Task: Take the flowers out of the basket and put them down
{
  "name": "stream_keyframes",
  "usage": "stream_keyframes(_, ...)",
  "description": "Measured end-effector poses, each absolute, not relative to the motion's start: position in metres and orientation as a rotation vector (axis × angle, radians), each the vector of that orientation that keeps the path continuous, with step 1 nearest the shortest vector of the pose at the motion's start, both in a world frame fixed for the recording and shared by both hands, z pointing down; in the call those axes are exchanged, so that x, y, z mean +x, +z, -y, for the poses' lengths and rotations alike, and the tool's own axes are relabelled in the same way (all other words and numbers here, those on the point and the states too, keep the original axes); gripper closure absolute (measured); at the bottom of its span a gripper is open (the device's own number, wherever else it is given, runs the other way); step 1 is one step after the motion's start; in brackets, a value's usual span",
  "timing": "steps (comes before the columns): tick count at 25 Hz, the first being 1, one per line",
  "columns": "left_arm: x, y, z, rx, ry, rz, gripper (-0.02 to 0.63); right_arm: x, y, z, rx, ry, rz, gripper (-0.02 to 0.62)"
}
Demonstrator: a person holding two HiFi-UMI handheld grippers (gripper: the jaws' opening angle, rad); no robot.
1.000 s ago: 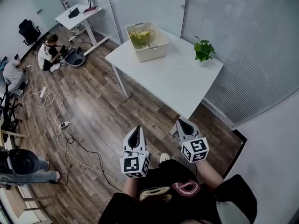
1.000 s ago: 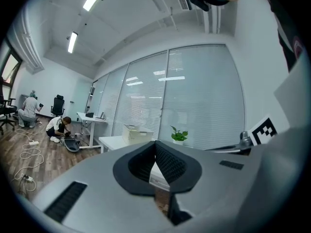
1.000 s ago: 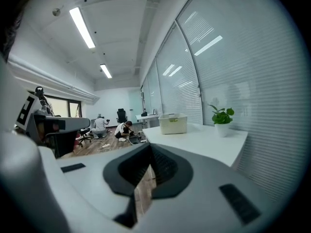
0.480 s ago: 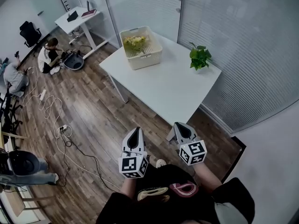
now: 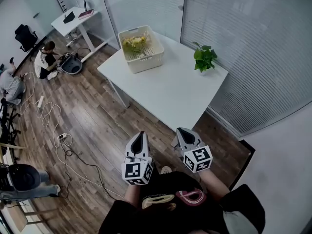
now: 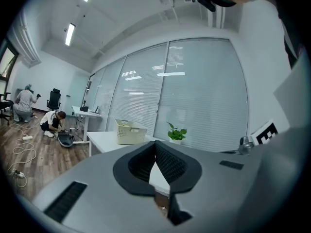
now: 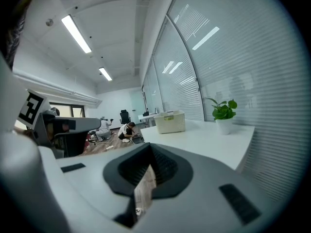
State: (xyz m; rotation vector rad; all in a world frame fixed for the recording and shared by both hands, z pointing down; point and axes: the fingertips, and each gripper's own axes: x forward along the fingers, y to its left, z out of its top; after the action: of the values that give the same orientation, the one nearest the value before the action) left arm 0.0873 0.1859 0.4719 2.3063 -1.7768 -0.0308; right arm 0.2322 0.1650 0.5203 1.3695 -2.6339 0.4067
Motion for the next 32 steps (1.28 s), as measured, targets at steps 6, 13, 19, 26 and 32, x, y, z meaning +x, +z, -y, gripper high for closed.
stream_keyframes(6,0.082,0.47,-0.144,2.361,-0.063,1.724,0.589,0.231,0.514,-0.138,1.45,0.365,2.604,0.586)
stream_keyframes(13,0.058,0.463,-0.087,2.436,-0.064,1.652,0.589,0.213,0.51,-0.088,1.568,0.369,2.548,0.584)
stream_keyframes(19,0.017,0.455,-0.025,2.457,-0.087,1.594,0.589,0.178,0.499,-0.04,1.647,0.366,2.516,0.584)
stream_keyframes(26,-0.035,0.45,0.034,2.481,-0.082,1.547,0.589,0.139,0.494,0.008,1.74,0.381,2.462,0.584)
stream_keyframes(32,-0.07,0.449,0.074,2.517,-0.064,1.509,0.589,0.108,0.496,0.044,1.81,0.391,2.433,0.584)
